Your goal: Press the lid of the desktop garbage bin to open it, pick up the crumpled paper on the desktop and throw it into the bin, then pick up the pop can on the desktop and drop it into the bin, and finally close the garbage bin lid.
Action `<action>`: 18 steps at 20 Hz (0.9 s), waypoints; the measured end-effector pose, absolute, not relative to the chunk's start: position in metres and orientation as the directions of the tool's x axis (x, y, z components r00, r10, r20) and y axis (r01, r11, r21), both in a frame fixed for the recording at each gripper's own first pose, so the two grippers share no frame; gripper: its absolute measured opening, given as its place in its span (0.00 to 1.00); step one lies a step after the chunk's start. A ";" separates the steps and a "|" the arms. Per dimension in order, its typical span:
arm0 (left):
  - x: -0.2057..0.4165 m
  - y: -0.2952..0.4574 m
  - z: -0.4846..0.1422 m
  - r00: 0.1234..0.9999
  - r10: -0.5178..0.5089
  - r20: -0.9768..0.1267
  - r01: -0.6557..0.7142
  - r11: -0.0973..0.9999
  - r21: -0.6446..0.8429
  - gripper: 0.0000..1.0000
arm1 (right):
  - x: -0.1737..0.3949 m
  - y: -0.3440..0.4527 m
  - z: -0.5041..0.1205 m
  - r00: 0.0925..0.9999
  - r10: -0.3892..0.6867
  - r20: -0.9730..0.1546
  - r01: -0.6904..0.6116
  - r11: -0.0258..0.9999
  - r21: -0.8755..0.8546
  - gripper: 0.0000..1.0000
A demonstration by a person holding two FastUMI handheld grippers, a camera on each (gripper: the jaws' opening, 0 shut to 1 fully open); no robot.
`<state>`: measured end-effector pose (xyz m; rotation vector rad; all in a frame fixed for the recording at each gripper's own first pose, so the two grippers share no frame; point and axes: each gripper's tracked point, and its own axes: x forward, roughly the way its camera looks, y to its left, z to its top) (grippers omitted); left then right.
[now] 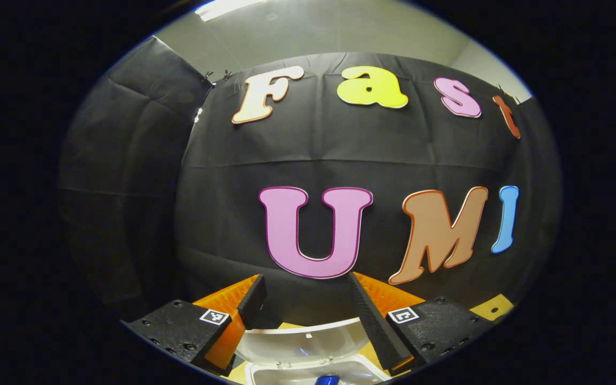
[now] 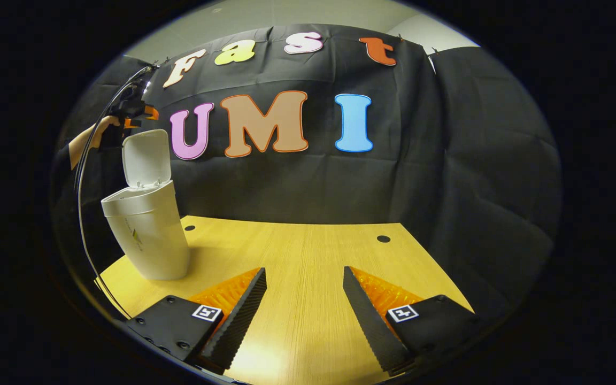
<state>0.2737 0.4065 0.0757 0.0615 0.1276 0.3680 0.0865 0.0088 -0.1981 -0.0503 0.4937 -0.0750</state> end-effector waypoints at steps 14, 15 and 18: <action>0.226 0.371 0.030 0.918 0.335 -0.212 -0.329 0.942 0.065 0.92 | 0.076 0.011 -0.194 0.886 -0.035 -0.462 0.009 0.998 -0.058 0.97; 0.218 0.368 0.027 0.919 0.334 -0.210 -0.329 0.942 0.059 0.94 | 0.077 0.011 -0.194 0.887 -0.027 -0.461 0.001 0.998 -0.058 0.97; 0.200 0.358 0.016 0.917 0.338 -0.211 -0.337 0.941 0.041 0.91 | 0.078 0.015 -0.195 0.885 -0.004 -0.465 -0.025 0.998 -0.058 0.97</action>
